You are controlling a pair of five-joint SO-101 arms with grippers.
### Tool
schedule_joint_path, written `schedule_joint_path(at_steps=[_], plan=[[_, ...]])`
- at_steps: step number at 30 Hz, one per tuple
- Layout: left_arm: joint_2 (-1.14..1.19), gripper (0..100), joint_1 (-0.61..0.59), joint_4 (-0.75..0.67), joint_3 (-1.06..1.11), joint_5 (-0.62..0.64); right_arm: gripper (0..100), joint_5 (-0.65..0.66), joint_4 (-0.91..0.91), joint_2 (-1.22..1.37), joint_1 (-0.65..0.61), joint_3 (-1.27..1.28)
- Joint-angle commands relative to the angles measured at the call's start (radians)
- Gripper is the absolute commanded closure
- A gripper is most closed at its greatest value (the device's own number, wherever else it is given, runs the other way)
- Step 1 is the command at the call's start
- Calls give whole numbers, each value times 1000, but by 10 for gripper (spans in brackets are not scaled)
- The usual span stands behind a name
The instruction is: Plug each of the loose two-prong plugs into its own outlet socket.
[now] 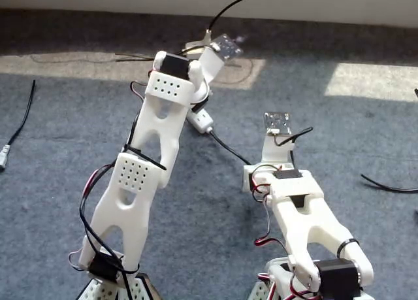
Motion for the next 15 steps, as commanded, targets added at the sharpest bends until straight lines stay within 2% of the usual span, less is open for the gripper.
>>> schedule_joint_path(at_steps=[1,15], plan=[[-25,995,28,0,-12,31,764,-3,-15,-19,19,-2],[-18,995,5,-11,-4,34,764,-3,-15,-19,19,-2]])
